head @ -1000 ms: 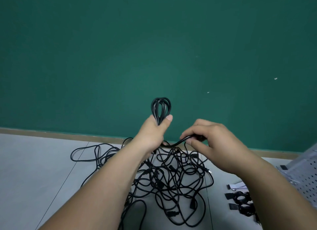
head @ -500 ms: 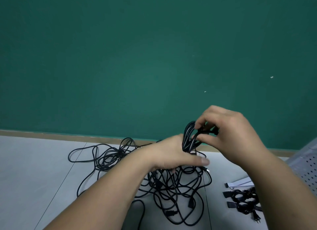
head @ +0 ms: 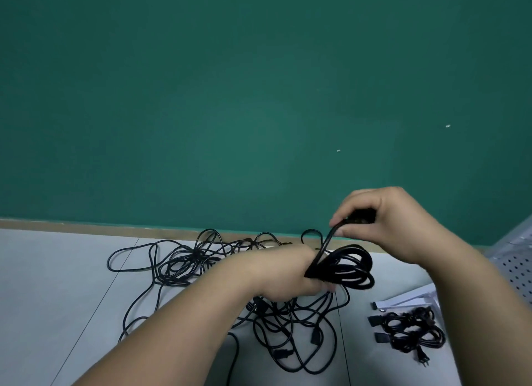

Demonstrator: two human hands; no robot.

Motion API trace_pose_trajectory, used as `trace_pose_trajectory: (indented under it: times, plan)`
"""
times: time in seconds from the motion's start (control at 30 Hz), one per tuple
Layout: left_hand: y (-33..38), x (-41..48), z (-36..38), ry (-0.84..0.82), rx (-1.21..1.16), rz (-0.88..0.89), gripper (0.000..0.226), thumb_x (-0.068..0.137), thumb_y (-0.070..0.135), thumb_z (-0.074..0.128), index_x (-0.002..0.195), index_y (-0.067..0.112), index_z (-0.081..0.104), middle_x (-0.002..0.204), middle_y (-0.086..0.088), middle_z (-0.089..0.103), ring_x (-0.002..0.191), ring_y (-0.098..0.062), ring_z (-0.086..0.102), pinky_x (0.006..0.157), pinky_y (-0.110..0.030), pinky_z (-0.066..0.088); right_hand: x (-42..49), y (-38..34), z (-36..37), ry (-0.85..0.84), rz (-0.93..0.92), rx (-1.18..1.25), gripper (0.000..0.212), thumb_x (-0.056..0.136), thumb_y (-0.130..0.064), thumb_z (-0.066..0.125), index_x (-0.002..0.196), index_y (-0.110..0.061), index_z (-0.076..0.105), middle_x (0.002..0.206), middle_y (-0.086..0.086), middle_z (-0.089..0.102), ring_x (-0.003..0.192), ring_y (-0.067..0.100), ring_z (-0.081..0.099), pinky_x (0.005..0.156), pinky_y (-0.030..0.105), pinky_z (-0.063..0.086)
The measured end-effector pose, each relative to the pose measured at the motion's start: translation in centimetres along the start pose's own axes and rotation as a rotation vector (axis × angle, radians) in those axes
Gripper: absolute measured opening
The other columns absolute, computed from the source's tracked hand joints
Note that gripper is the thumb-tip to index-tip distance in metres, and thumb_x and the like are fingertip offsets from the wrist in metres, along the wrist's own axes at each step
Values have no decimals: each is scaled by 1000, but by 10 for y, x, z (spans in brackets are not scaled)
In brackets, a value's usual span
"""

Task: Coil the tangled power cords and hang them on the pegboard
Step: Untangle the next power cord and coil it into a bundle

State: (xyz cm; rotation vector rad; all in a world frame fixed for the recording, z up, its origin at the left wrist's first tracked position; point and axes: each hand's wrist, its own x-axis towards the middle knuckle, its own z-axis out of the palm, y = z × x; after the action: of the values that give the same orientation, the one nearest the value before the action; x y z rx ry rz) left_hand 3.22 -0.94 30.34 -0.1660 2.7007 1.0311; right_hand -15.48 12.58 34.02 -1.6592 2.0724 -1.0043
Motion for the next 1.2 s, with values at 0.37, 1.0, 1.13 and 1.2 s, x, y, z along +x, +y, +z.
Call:
trace_pose_trajectory:
  times: [0.37, 1.0, 1.13, 1.2]
  plan:
    - [3, -5, -10, 435, -637, 65, 23, 109, 18, 59, 90, 23, 71, 63, -3, 49, 61, 1, 51, 68, -24, 44, 14, 22, 43, -33, 171, 218, 27, 100, -20, 71, 82, -38, 81, 68, -4, 71, 57, 13, 53, 59, 32, 45]
    - [-33, 5, -12, 472, -43, -353, 21, 105, 18, 45, 112, 21, 25, 93, -3, 51, 78, -23, 53, 71, -44, 48, 8, -42, 58, -320, 49, -693, 23, 108, -49, 47, 100, -29, 56, 82, -5, 59, 80, 25, 58, 65, 37, 43]
    - [-31, 9, -8, 503, 0, -340, 19, 105, 21, 46, 103, 21, 26, 92, -7, 52, 75, -23, 51, 67, -44, 46, 1, -42, 60, -243, 29, -690, 22, 107, -47, 48, 93, -30, 45, 80, -6, 57, 76, 25, 57, 64, 38, 45]
    - [-34, 11, -8, 497, -29, -341, 21, 105, 24, 48, 102, 20, 28, 89, -4, 50, 71, -19, 47, 61, -40, 39, -2, -38, 62, -165, 15, -575, 15, 106, -45, 52, 99, -31, 52, 79, -9, 59, 75, 21, 58, 68, 39, 49]
